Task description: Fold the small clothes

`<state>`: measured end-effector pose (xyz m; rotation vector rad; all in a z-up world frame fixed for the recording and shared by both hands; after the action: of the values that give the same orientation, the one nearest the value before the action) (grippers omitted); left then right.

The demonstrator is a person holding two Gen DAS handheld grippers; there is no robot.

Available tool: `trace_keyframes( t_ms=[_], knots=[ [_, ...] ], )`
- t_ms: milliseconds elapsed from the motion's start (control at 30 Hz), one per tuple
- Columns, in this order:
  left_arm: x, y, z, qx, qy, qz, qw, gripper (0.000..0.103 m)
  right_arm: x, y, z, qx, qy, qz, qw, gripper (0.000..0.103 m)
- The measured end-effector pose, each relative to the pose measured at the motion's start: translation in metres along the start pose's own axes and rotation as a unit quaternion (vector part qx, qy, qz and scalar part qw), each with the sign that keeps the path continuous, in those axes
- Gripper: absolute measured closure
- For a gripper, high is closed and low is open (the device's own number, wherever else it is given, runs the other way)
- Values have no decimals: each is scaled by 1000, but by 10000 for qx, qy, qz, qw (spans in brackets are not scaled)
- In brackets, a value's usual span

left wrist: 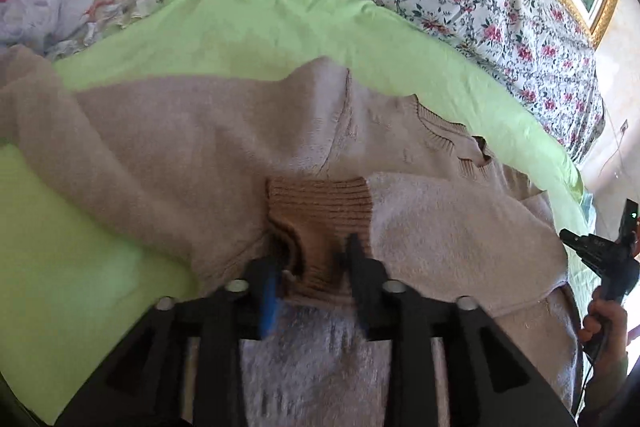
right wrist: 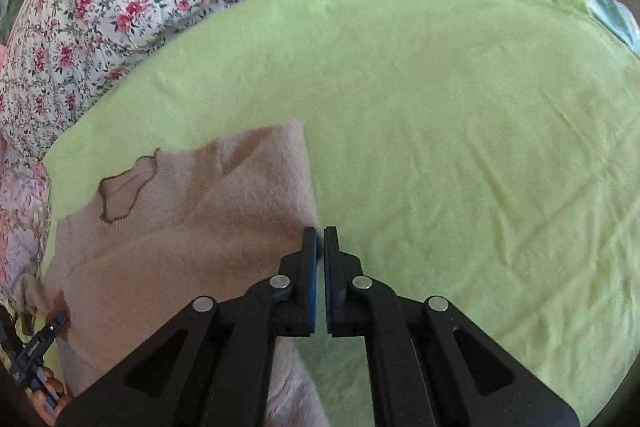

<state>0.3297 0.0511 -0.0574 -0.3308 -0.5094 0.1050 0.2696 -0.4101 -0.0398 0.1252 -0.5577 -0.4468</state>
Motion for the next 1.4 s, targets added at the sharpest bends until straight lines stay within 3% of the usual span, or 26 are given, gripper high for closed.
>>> trace_keyframes(
  t_ms=[33, 100, 133, 167, 233, 300, 333, 367, 433, 467, 533, 600, 700, 800, 900, 1000, 1033, 1067, 1100, 1233, 1400],
  knots=[
    [-2, 1, 1, -61, 6, 24, 10000, 64, -5, 7, 2, -10, 22, 151, 9999, 96],
    [-3, 3, -1, -144, 93, 92, 9998, 63, -12, 19, 1, -279, 83, 391, 9988, 65],
    [-2, 4, -3, -165, 127, 122, 9997, 63, -13, 21, -1, -439, 92, 438, 9980, 32],
    [-2, 3, -3, -195, 140, 125, 9996, 60, -12, 22, -1, -512, 39, 465, 9976, 22],
    [0, 0, -5, -198, 151, 91, 9996, 59, -8, 24, -7, -365, 85, 520, 9979, 23],
    [1, -6, -10, -85, 187, -13, 9998, 62, -4, 27, -21, -182, 327, 545, 9978, 36],
    [2, -10, -13, 21, 218, -82, 9997, 62, -6, 27, -26, -255, 467, 554, 9970, 57],
    [2, -15, -15, 103, 207, -170, 9996, 72, -6, 27, -33, -303, 592, 588, 9961, 89],
    [3, -27, -14, -114, 229, -356, 9990, 90, -2, 24, -27, -328, 468, 689, 9960, 95],
    [3, -35, -12, -236, 188, -445, 9986, 89, 1, 19, -21, -379, 319, 670, 9965, 95],
    [3, -46, -15, -177, 62, -651, 9977, 89, 10, 3, -14, -383, 78, 475, 9981, 96],
    [2, -47, -31, 53, 249, -664, 9975, 89, 11, -8, -25, -426, 204, 392, 9981, 96],
    [3, -42, -28, -70, 217, -546, 9982, 85, 2, -8, -34, -683, 125, 538, 9961, 96],
    [1, -34, -20, 69, 179, -501, 9986, 83, 1, -6, -29, -738, 118, 466, 9961, 95],
    [-4, -20, -7, 50, 163, -331, 9993, 81, -4, -4, -16, -804, 132, 395, 9959, 82],
    [-11, 5, 13, -40, 147, 16, 9999, 50, -16, 6, 10, -313, -8, 321, 9990, 67],
    [-13, 16, 22, -104, 124, 213, 9996, 37, -18, 13, 15, -185, -38, 367, 9991, 54],
    [-14, 28, 32, -112, 56, 427, 9990, 35, -26, 21, 24, 17, -76, 444, 9990, 43],
    [-14, 42, 42, -48, -40, 632, 9980, 35, -36, 30, 33, 244, -79, 549, 9982, 41],
    [-12, 97, 74, 78, -271, 1377, 9901, 29, -73, 63, 43, 733, 162, 867, 9934, 40],
    [10, 172, 93, 239, -312, 2353, 9711, 26, -112, 96, 38, 1187, 565, 1114, 9850, 40]
  ],
)
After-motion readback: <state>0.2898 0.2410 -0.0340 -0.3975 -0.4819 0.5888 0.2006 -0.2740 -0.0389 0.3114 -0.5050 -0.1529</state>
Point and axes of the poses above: each gripper's, at about its wrist camera, not at the fingertips, and z roughly against the way its jaws point, y to its left, x to its top, the point moved 4 cm from there along -z, roughly the way its jaws point, and after that the axes turned 11 degrees about y, right-handed, at the moved point
